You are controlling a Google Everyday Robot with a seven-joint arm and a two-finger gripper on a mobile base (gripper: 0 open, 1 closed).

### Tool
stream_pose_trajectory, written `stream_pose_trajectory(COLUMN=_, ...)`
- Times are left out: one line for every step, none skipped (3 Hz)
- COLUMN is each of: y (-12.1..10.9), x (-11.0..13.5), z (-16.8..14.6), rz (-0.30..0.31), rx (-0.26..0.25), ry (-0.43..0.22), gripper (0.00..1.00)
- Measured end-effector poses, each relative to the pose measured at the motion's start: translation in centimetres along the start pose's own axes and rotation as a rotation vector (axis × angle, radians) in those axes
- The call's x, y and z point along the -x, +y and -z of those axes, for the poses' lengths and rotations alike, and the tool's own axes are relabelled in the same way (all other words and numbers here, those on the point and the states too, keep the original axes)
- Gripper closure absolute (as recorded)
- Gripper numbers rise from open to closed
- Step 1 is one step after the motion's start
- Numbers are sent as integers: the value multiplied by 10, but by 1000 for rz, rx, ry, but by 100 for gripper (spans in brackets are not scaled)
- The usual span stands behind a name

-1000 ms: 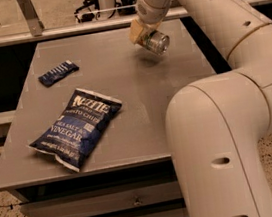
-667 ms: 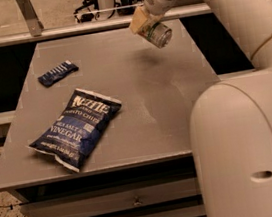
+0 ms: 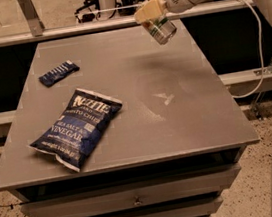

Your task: Place 7up can upright

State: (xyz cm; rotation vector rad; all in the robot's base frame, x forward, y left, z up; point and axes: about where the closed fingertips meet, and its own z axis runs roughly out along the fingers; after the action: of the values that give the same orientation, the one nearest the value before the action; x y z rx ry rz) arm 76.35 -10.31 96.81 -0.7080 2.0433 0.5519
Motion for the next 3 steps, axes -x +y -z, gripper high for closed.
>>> stream_pose_trajectory(y=0, x=-6, z=27, rz=-7, rx=70, ry=-188, gripper=100)
stream_pose_trajectory(y=2, x=-18, z=45, rz=-15, rx=147, ry=-344, gripper=100)
stream_pose_trajectory(y=18, x=-26, z=51, rz=-5, rx=234, ry=-468, gripper=100)
